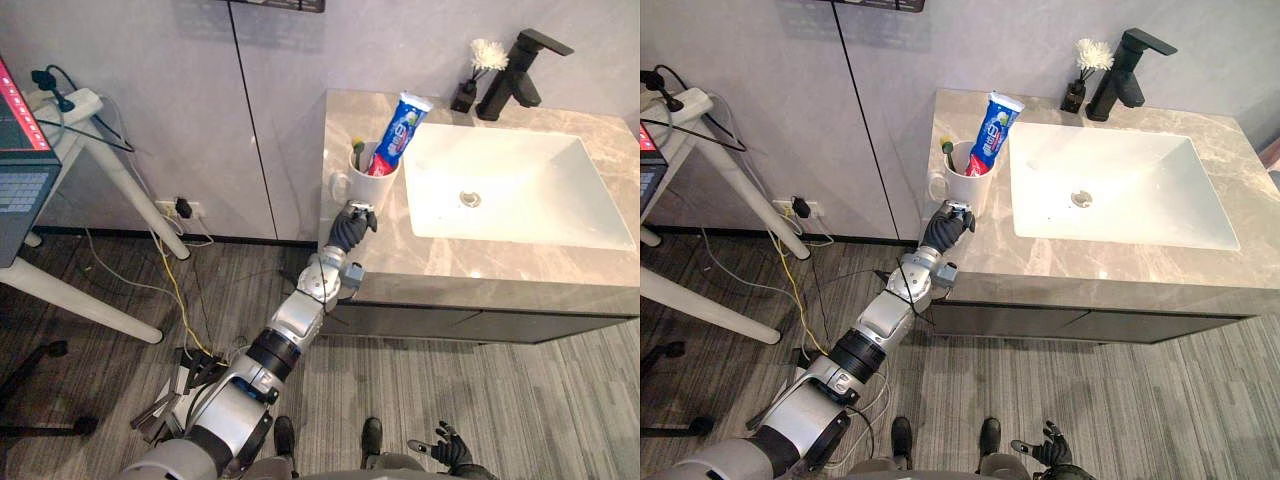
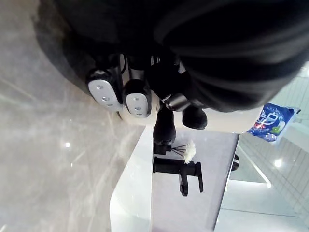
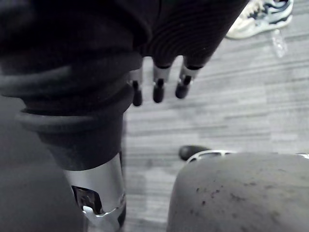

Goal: Organize washtable

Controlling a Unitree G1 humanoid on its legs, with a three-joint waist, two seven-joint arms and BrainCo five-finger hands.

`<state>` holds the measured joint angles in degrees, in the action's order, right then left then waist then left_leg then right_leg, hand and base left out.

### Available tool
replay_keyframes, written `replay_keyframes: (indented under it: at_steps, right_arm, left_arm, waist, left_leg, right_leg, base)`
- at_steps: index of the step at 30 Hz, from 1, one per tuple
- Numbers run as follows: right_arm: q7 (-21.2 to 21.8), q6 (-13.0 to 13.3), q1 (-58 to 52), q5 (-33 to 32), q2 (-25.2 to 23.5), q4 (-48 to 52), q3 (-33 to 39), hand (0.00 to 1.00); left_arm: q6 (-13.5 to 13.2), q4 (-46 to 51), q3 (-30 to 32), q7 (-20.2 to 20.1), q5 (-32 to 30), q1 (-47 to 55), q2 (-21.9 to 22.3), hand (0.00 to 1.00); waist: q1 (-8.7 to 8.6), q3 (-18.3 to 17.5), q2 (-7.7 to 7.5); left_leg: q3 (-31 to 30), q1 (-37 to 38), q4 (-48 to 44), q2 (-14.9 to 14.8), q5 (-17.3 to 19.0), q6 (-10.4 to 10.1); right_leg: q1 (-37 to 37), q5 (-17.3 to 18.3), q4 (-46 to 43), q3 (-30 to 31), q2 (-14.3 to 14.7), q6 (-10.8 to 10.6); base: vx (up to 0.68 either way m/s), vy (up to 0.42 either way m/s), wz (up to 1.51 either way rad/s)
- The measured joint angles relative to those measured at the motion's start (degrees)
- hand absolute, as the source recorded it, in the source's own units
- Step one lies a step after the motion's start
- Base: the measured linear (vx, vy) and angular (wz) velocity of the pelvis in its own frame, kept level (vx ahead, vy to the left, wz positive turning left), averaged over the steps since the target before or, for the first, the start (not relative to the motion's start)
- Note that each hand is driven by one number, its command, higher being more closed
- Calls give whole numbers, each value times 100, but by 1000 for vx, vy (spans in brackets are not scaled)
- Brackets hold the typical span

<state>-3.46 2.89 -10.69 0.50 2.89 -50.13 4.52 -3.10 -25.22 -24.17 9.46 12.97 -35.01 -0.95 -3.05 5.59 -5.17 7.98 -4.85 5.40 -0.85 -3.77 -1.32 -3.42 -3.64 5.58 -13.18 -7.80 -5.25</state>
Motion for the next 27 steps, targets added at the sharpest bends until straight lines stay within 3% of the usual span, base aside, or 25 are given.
replay_keyframes:
  at_steps: [5,11,14,19,27]
  right_arm:
    - [13,-5,7,-1,49,3,-2,0]
    - [114,-4,13,-23,89,156,-16,0]
    - [151,33,10,-244,105,215,-74,0]
    - [243,105,0,-272,163,268,-127,0]
    - [253,90,-18,-248,260,274,-167,0]
  left_arm:
    - [-104,5,13,-66,234,-12,-49,100]
    - [-96,-9,20,-68,483,-231,-233,100]
    - [-93,-74,127,-78,334,-309,-401,100]
    - [-38,-869,512,-64,-132,-1092,-856,100]
    - [4,-917,584,-168,-302,-1455,-1284,100]
  waist:
    - [-12,17,23]
    - [-146,88,112]
    - [-253,113,149]
    - [-282,262,185]
    - [-301,467,253]
  left_leg:
    - [12,-40,0,-2,0,1]
    - [14,-46,-2,3,1,2]
    - [25,-46,-2,-3,1,2]
    - [188,-42,-3,-19,0,3]
    - [284,-109,-5,-25,0,3]
  right_leg:
    - [-87,-4,1,51,10,2]
    - [-88,-14,1,69,13,0]
    - [-121,-21,3,83,21,7]
    - [-212,-100,11,269,69,49]
    - [-345,-131,7,383,83,51]
  base:
    - [-12,4,-4]
    - [2,0,-1]
    - [-11,1,-3]
    - [-37,7,-18]
    - [-7,3,-8]
